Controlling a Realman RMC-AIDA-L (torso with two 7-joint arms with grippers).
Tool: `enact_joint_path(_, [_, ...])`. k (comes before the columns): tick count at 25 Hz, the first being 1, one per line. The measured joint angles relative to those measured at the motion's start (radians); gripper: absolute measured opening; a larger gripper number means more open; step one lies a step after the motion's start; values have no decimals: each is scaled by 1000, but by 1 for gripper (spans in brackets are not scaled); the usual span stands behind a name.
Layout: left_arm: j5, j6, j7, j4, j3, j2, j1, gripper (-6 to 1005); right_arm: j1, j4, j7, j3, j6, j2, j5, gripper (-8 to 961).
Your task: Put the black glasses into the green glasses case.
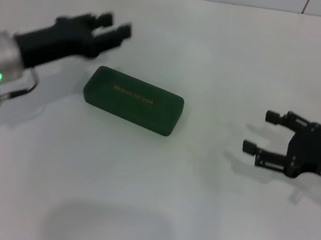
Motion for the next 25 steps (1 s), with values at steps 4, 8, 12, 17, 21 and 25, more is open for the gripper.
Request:
enact_joint_path(4, [61, 119, 47, 20, -4, 34, 69, 511, 8, -8, 1, 58, -18, -6, -2, 874])
enact_joint_path(8, [155, 320, 81, 38, -7, 85, 103, 674, 16, -11, 10, 76, -108, -48, -20, 874])
enact_joint_path(12, [255, 377, 85, 60, -8, 103, 117, 806, 20, -12, 24, 77, -222, -88, -85, 874])
enact_joint_path(17, [345, 383, 88, 106, -12, 98, 165, 867, 32, -14, 22, 74, -316, -80, -175, 874])
enact_joint_path(21, [350, 410, 89, 112, -39, 98, 179, 875, 25, -31, 17, 78, -324, -47, -236, 874])
enact_joint_path(25, [354, 474, 87, 113, -76, 103, 181, 875, 25, -36, 20, 80, -321, -36, -264, 874])
